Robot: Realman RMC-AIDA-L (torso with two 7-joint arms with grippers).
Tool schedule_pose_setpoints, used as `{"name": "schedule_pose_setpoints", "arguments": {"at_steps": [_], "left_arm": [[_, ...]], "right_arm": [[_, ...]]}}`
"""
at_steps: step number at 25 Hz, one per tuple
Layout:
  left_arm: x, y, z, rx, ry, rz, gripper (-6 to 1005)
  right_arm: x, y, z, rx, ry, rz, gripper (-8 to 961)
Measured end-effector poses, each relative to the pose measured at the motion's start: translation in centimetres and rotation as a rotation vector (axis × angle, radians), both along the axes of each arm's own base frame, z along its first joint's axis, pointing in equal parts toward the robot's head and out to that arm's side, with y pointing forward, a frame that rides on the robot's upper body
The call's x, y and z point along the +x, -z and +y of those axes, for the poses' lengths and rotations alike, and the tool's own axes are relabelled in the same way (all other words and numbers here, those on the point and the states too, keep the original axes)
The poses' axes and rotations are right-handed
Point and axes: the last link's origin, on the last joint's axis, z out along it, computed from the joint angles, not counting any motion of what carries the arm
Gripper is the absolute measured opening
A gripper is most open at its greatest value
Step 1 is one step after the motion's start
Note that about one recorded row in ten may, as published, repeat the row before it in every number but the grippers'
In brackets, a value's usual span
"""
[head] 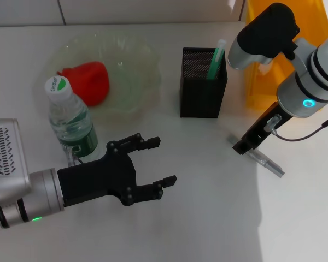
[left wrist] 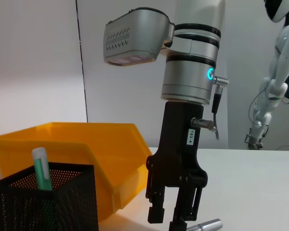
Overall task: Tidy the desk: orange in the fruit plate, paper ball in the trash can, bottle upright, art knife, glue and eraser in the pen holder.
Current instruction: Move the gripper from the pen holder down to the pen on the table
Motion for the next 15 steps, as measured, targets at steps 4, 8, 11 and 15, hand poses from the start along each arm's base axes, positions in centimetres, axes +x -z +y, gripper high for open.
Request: {"name": "schedule_pose_setpoints", "arguments": {"at_steps": [4, 8, 11, 15], "left_arm": [[-0.03, -0.01, -0.03, 0.0, -0.001, 0.0, 802], [0.02, 0.01, -0.09, -0.002, 0.001, -0.003, 802], [0.04, 0.01, -0.14, -0.003, 0.002, -0.005, 802], [0.07, 0.03, -0.19, -0.005, 0.004, -0.008, 802]], "right_arm": [[0.17, 0.1, 0.01, 0.001, 0.006, 0.0, 510], [0.37, 0.19, -0.01, -0.001, 0.014, -0.002, 503], [0.56, 0.29, 0.03, 0.001, 0.018, -0.002, 497], [0.7, 0.38, 0.12, 0.007, 0.019, 0.0, 452]]}}
